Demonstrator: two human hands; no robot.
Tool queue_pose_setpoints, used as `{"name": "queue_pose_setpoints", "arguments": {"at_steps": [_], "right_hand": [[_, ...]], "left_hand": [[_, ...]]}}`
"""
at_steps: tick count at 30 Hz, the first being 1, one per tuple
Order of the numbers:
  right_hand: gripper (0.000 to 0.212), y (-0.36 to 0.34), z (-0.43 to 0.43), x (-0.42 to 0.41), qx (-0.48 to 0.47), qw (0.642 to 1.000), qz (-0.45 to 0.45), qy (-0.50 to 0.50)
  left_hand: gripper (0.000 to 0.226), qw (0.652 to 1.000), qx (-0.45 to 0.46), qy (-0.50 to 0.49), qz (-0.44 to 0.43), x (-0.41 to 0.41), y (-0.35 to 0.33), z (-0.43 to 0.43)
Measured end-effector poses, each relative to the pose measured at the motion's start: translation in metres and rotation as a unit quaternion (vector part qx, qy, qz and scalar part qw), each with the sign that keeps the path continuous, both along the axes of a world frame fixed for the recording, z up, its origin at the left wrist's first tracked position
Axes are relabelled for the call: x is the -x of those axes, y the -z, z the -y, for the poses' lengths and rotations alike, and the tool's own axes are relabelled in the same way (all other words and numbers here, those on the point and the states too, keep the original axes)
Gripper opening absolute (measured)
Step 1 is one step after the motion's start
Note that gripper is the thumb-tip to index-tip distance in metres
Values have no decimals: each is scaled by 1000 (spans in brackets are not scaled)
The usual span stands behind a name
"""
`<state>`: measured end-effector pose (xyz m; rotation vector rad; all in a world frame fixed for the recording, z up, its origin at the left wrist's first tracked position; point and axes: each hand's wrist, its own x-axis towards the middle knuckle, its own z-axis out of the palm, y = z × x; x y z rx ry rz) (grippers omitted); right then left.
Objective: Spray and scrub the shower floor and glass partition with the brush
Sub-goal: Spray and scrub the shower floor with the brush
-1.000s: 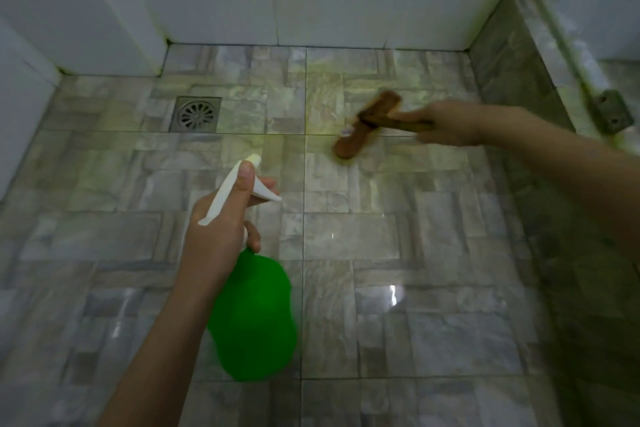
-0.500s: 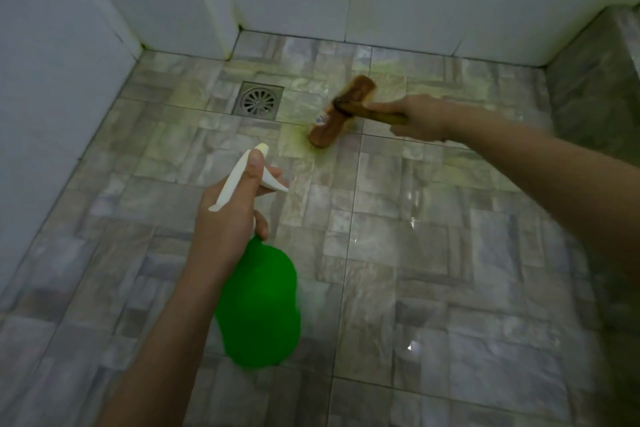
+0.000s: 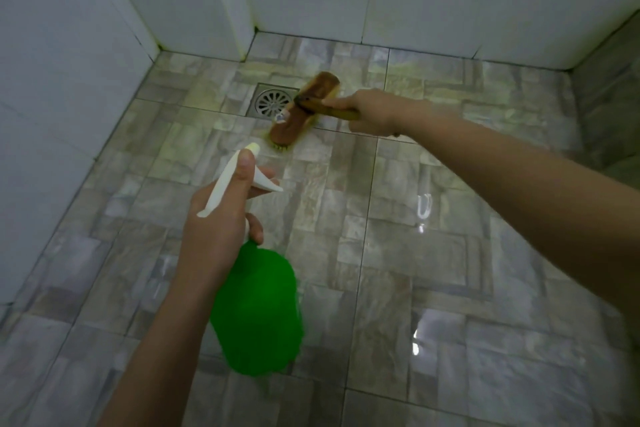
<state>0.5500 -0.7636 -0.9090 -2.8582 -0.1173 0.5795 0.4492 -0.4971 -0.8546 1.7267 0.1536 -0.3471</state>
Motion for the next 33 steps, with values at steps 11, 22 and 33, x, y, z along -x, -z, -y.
{"name": "queue_pose_setpoints", "arguments": {"at_steps": [11, 22, 33], "right_hand": [[68, 7, -18, -24, -2, 1000, 4, 22], [67, -1, -16, -14, 35, 998, -8, 51], [66, -9, 84, 153, 30, 972, -71, 223]], "left_hand": [[36, 1000, 12, -16, 3, -5, 2, -11], [32, 999, 36, -32, 6, -6, -8, -16], [30, 999, 35, 5, 8, 7, -12, 7]]}}
